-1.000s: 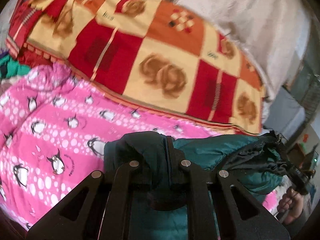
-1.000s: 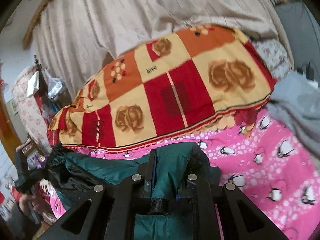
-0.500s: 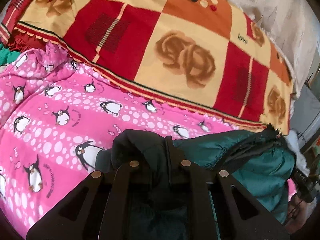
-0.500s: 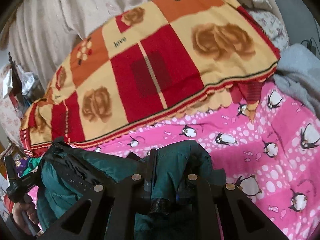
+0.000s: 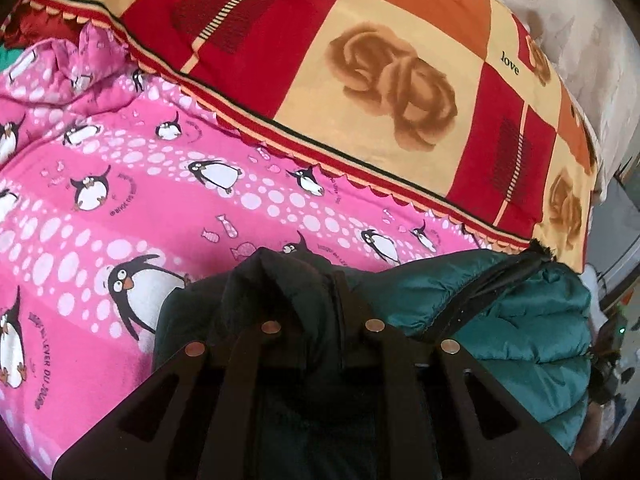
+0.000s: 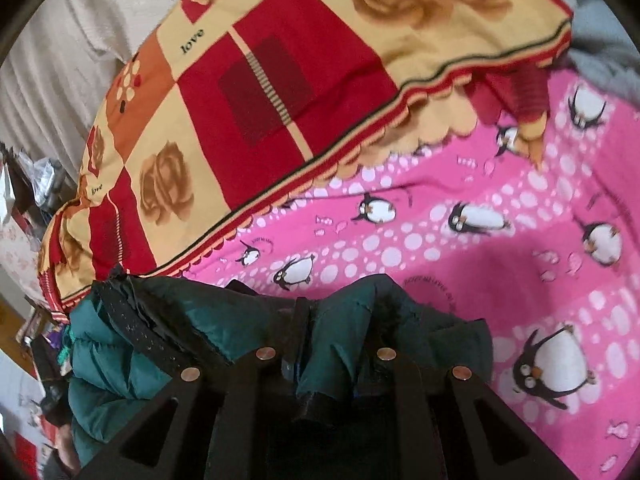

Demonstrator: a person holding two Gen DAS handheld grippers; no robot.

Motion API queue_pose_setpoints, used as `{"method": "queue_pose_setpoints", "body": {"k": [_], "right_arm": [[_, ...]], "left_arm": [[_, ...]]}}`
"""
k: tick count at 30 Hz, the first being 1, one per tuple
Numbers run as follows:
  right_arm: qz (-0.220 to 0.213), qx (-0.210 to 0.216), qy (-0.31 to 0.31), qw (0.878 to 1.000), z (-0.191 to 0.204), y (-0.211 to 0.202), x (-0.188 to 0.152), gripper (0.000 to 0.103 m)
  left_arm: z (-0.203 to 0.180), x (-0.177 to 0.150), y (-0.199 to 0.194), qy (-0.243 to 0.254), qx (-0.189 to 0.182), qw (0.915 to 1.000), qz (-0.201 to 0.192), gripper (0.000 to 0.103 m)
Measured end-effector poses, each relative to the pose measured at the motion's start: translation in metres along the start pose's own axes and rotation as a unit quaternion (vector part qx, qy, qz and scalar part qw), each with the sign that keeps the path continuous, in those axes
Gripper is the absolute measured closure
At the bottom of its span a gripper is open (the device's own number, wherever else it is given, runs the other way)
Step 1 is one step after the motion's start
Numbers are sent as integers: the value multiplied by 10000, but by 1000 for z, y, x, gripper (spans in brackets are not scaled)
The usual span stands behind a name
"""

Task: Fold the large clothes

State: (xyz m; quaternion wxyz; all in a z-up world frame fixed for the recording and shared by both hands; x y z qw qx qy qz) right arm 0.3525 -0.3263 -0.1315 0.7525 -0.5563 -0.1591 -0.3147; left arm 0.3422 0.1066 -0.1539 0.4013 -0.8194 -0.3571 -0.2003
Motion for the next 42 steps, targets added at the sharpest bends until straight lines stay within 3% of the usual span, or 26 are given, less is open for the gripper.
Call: {"method": "queue_pose_setpoints", "body": {"k": [6,9,11,12,13,14,15,17,21,25,27,30,31,33,35,38,42], "right_arm": [[388,475,676,9958,-8,-12,3,75],[472,551,854,9937,-9,-25,4,67],[509,634,960,9921,-8,-37,5,58],[514,685,1008,9912,-8,-42,6,44],[493,825,1066,9896,-6,-52,8,25],[404,887,1080,9894,-4,-62,10,22],[360,885,1051,9899,-3,-68,12,22],[244,754,897,9928,1,-82,15,22],[69,390,318,9987,17,-93,17,22],[-80,-136,-646,9978,48,-83,18,22],[-23,-180,-1062,9942,63,-71,12,22],[181,-440,-1703,9843,78,-39,2,23],[501,-566,-1775,9812,73,-18,-4,23],[876,-672,-1675,9797,56,10,-8,23],[851,-620,-1512,9829,43,25,-1,23],[900,-650,-1345,9847,34,37,4,23],[1008,-769,-1420,9817,37,31,5,23]], "left_arm": [[5,6,-2,-580,-375,9973,229,91],[0,10,-6,-662,-333,9961,475,88],[-7,15,-14,-588,-280,9964,548,83],[-12,19,-20,-534,-294,9967,535,77],[-15,21,-25,-511,-343,9967,525,60],[-19,24,-29,-496,-428,9965,518,43],[-23,26,-33,-462,-467,9965,515,2],[-28,32,-43,-258,-194,9986,422,0],[-35,37,-51,-129,-32,9994,310,0],[-55,29,-25,243,-2,9979,599,0],[-66,19,-6,745,244,9935,830,0],[-59,5,21,1476,1056,9779,1038,0],[-51,2,28,1501,1190,9755,1082,0],[-38,3,39,1293,1125,9801,1001,0],[-28,7,49,1111,1139,9824,973,0],[-25,8,60,1122,1295,9789,1114,0],[-27,8,56,1142,1286,9769,1269,0]]}}
Point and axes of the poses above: each gripper's, at about its wrist camera, not at the fingertips, and y roughly the way its jaws point, z to its left, x to its top, the point moved 8 cm from there along y, roughly the way its jaws point, and after that the axes turned 15 degrees about -x, right-handed, at the moved point
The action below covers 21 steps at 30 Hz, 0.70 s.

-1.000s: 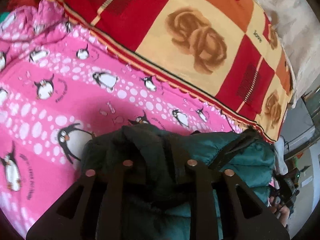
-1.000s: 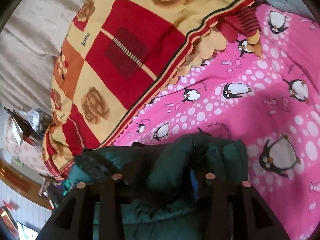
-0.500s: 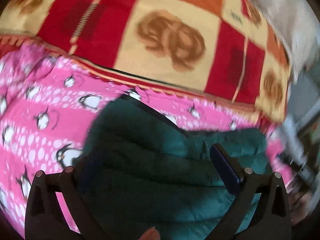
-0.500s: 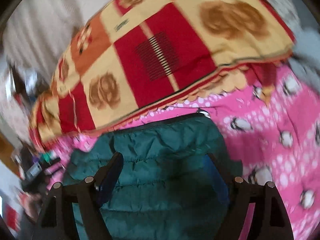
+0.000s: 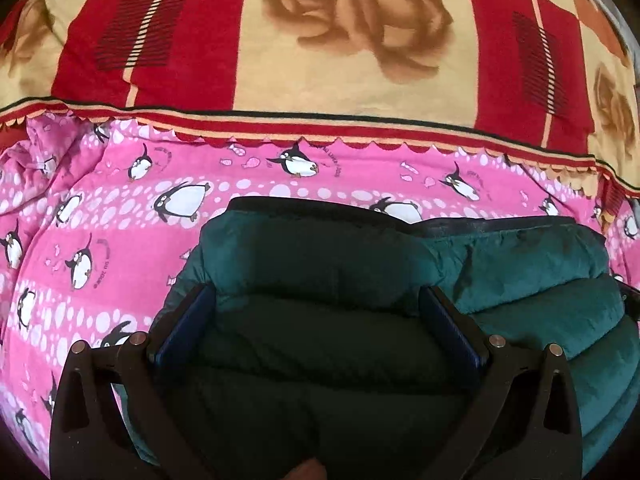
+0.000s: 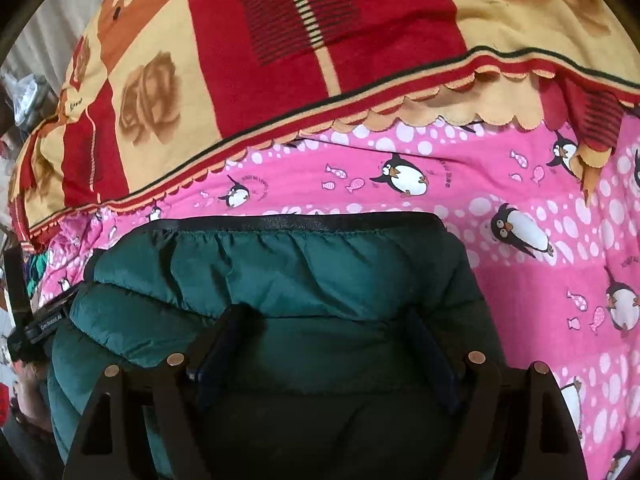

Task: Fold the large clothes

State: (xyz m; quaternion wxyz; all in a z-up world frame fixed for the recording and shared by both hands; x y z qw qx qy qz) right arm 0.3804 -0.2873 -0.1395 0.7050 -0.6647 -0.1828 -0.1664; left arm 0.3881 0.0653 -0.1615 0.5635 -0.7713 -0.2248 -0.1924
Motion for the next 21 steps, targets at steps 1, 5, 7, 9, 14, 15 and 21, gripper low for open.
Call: {"method": "queue_pose_setpoints", "body": {"k": [1,5,7,9,14,15,21], "right_arm": [[11,-84,4,10000,2,-4,2,23],[-533,-17,187,9984,-4,-61,4,30],[-768,46,209,9968,-7,-94,-1,30],[-983,174,87,9950,-6,-124,-13,30],[-1307,403,-267,9902,-7,-163,-69,30],[-1366,391,-235,9896,-15,-164,-82,30],[-901,2043,1139,9681,-57,-121,-141,30]], "left_arm": [[-1,0,-6,20,-26,10000,31,0],[-10,1,-54,203,-172,9993,-276,0],[-13,-3,-81,295,-275,9983,-415,0],[-14,-15,-110,344,-435,9971,-527,0],[9,-82,-161,330,-685,9948,-683,0],[18,-94,-165,352,-651,9947,-712,0],[41,-155,-145,-250,-1853,9811,-494,0]]}}
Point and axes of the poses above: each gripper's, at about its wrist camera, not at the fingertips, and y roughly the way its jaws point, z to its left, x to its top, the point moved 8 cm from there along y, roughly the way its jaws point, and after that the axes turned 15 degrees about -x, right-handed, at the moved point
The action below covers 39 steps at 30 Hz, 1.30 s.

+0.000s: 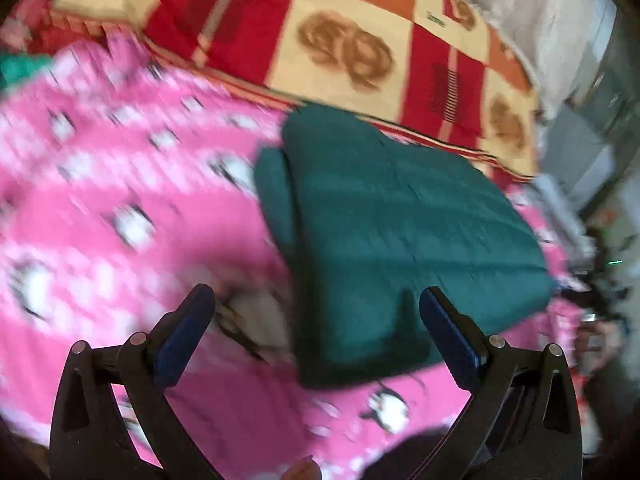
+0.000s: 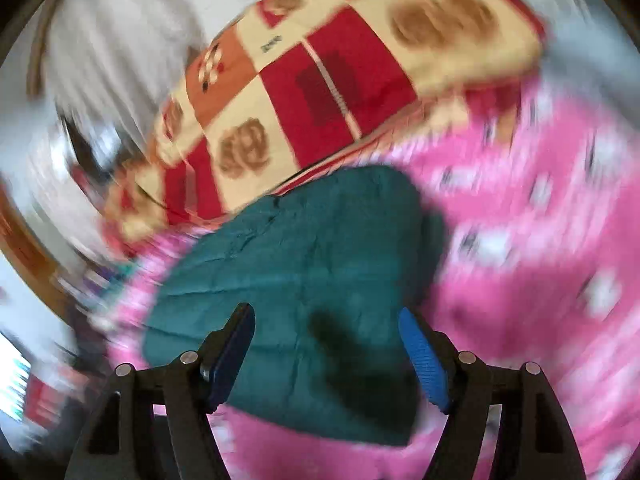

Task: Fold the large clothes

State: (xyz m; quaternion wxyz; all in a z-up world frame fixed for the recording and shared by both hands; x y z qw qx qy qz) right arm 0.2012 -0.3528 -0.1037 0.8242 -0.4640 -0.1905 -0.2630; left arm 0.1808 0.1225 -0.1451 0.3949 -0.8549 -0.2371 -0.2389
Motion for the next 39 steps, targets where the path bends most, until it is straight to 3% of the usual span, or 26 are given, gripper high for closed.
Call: {"method": "queue_pose_setpoints", "body": {"k": [5,7,12,14,15,17,22,26,33,39], "right_arm": [[4,339,125,9993,15,8,-21,29],[85,199,-196,9996,27,6,-26,27],[2,-827,-689,9942,30,-20,-29,28],[-46,-1434,-909,9855,27,-37,-31,28],[15,-1936,-1137,9745,29,-51,-38,28],[6,-2480,-1490,9572,38,-76,-47,28],[-463,-2781,-1694,9444,61,-139,-66,28],[-375,-2907,-1429,9453,54,-156,-70,28],[-366,-2798,-1549,9468,72,-188,-88,28],[-322,-2687,-1664,9482,87,-201,-99,27]], "left_arm": [[-20,-21,28,120,-514,9978,411,0],[-27,-24,32,199,-464,9971,562,0],[-26,-18,3,208,219,9989,352,0],[-36,-21,-23,392,658,9968,231,0],[-41,-24,-34,519,807,9952,188,0],[-66,-32,-63,874,976,9914,-8,0],[-100,-41,-96,1085,1370,9843,-258,0],[-112,-39,-103,842,1529,9840,-349,0],[-139,-49,-112,163,1063,9935,-385,0],[-170,-61,-112,430,1599,9859,-258,0]]}}
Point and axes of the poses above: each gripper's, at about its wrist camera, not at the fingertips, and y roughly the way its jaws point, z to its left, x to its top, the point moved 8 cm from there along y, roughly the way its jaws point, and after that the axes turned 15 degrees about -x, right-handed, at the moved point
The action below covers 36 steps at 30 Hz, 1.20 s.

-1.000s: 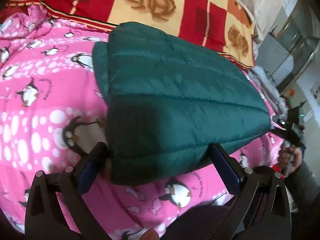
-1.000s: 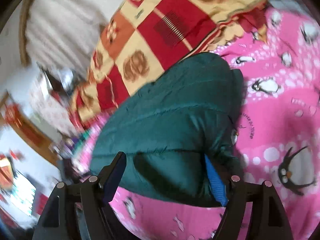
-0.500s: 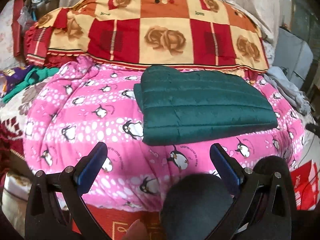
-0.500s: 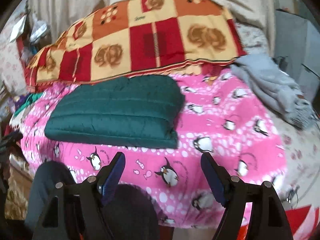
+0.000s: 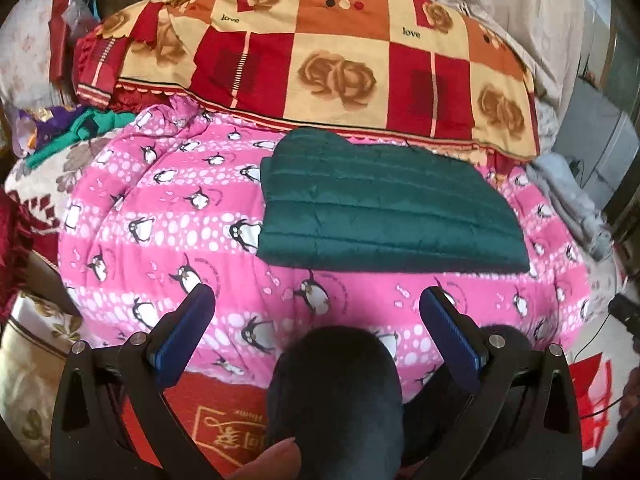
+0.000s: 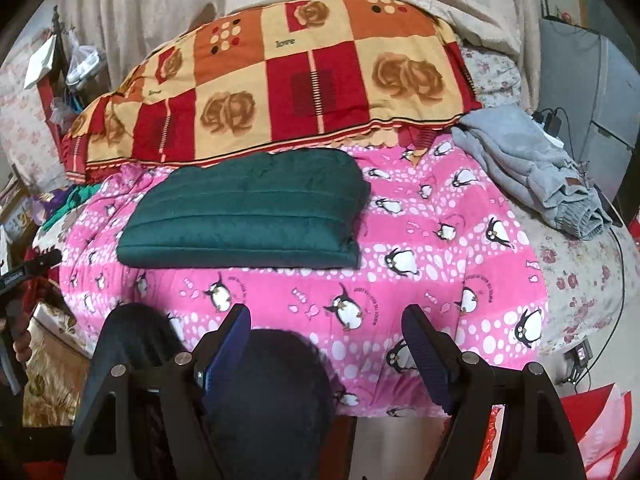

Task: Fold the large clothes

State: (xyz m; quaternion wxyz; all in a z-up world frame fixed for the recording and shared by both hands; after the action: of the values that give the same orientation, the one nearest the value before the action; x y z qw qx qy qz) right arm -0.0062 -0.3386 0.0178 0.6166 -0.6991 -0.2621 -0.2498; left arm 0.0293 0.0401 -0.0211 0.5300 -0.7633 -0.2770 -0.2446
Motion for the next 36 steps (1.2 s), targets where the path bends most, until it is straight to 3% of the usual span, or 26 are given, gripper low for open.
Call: {"method": "queue_pose_setpoints", "body": {"k": [12,36], "right_arm": [[161,-312,-160,9993,-2,1,-1,27],[176,-185,-264,9993,14,3,1,27]], "left_arm": [[-25,-8,9,162,-148,9996,188,0],[-22,-11,20,125,-183,9992,319,0]]}}
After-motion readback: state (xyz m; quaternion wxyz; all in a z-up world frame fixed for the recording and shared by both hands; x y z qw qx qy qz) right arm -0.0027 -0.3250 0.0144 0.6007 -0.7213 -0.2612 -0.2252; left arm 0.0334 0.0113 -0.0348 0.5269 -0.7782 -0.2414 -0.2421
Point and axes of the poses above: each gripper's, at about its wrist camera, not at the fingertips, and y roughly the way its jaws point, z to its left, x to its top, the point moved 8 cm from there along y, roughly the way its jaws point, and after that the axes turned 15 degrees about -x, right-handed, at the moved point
